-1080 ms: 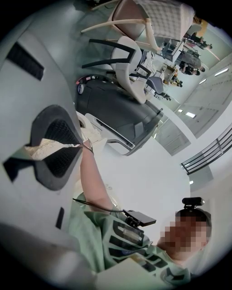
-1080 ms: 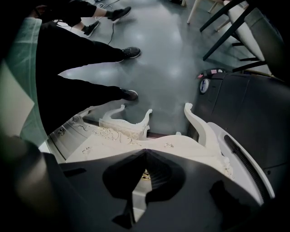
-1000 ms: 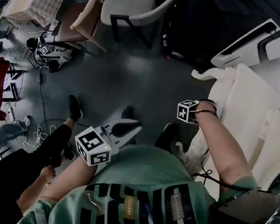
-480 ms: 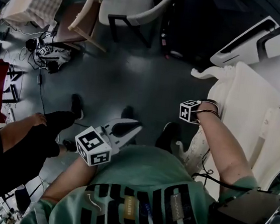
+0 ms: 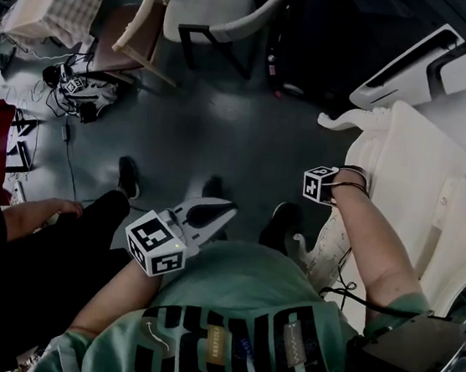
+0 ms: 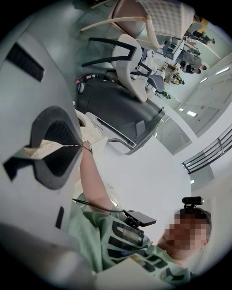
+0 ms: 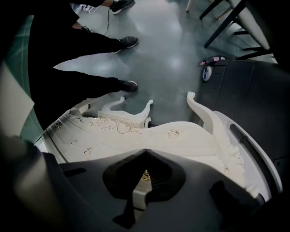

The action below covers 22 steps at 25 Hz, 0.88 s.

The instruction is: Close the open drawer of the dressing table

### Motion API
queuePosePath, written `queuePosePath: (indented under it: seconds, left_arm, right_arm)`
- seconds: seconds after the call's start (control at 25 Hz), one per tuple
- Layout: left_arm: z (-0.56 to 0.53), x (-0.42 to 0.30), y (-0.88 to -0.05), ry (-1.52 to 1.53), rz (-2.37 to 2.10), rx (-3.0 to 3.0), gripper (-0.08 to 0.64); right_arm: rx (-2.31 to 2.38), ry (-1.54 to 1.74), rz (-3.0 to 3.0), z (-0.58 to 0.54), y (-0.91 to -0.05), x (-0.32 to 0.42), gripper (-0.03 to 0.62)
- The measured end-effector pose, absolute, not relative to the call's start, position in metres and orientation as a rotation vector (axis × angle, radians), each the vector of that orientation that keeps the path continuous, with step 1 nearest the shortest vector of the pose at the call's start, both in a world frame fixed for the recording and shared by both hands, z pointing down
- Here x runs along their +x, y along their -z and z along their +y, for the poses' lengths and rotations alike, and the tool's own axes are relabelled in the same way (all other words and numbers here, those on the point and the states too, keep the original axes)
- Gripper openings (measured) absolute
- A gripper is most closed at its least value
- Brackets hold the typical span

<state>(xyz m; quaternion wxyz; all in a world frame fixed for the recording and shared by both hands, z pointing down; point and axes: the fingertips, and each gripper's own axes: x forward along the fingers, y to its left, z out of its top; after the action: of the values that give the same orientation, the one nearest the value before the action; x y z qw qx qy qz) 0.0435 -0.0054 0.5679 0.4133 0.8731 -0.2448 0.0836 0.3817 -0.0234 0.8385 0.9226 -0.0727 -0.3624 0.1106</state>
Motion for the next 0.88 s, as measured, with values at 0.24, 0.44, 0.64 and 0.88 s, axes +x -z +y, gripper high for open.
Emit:
queuePosePath:
  seconds: [0.24, 0.44, 0.64, 0.88]
  left_arm:
    - [-0.006, 0.046, -0.57, -0.219, -0.615, 2.195, 0.009]
    - [-0.005, 0.047, -0.57, -0.216, -0.61, 2.197, 0.009]
    - [-0.006, 0.048, -0.57, -0.221, -0.608, 2.193, 0.009]
    - [-0.007, 0.044, -0.571, -0.232, -0.61, 2.186, 0.009]
  right_arm:
    - [-0.152, -0.232, -0.744, -0.024, -0.842, 0.383, 0.011]
    - [-0.149, -0.234, -0.737, -0.023, -0.842, 0.384, 0.011]
    - [-0.154, -0.237, -0.737, -0.023, -0.843, 0.386, 0.011]
    - [-0.214, -0.26, -0.711, -0.004, -0.849, 0.394, 0.011]
